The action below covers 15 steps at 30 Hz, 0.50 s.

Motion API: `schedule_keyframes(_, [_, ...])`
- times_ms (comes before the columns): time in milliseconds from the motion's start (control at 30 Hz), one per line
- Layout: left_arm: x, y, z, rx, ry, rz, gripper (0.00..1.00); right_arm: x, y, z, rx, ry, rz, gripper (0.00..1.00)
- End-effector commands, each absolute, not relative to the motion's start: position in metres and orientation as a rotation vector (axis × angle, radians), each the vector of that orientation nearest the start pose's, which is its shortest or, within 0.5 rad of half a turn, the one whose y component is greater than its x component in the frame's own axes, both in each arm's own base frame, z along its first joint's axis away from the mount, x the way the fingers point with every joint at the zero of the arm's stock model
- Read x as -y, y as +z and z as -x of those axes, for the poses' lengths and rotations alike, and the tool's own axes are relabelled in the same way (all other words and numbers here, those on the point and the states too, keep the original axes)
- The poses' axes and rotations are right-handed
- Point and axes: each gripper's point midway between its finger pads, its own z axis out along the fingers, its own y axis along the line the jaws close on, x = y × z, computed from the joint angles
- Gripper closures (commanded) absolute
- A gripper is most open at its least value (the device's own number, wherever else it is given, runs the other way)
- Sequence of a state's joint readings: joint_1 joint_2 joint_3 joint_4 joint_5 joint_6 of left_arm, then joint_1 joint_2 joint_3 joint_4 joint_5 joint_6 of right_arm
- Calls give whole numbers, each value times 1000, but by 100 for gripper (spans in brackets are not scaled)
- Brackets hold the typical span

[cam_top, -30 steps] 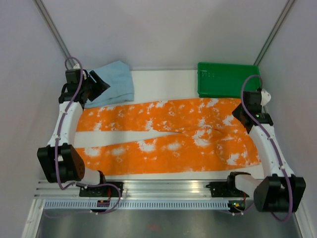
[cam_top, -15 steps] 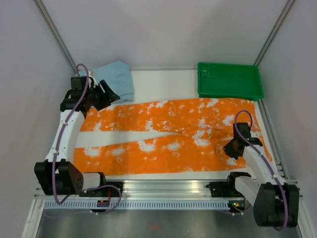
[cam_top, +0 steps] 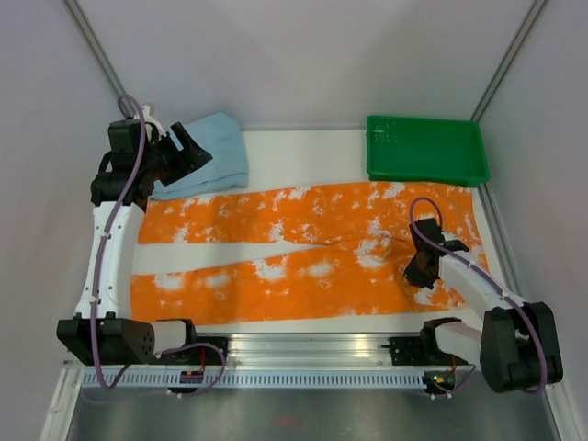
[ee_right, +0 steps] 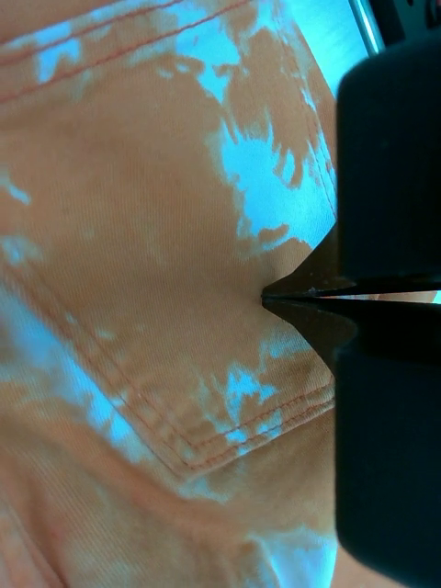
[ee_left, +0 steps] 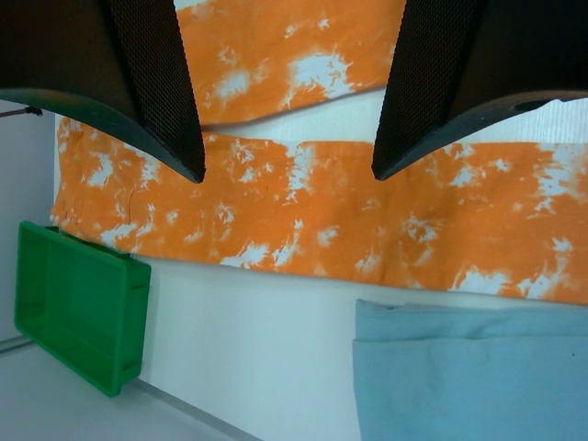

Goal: Fold and stack the trousers
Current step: Flatten the trousers out

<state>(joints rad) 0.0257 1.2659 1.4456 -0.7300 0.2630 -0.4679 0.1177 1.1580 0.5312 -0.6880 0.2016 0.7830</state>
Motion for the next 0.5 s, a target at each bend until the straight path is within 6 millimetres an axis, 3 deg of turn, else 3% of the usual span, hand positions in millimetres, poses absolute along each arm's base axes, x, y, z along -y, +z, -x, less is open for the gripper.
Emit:
schedule_keyframes(0, [44, 317, -365, -2125, -453, 335, 20, -46, -8, -139, -2839, -100, -1015, 100])
schedule_keyframes(133, [40, 317, -365, -2126, -416, 322, 19, -57, 11, -139, -2871, -138, -953, 100])
schedule_keyframes(200, [35, 318, -362, -2121, -380, 315, 17, -56, 24, -132, -2855, -159, -1007, 100])
schedule_keyframes(300, [25, 317, -357, -2115, -315, 332, 11, -59, 46, -139, -2792, -88, -1029, 100])
schedule_keyframes(400, [28, 315, -357, -2119, -327, 317, 10, -62, 81, -176, -2678, -17, -953, 100])
schedule_keyframes(467, [34, 314, -359, -2123, -366, 294, 10, -66, 90, -200, -2655, -18, -901, 100])
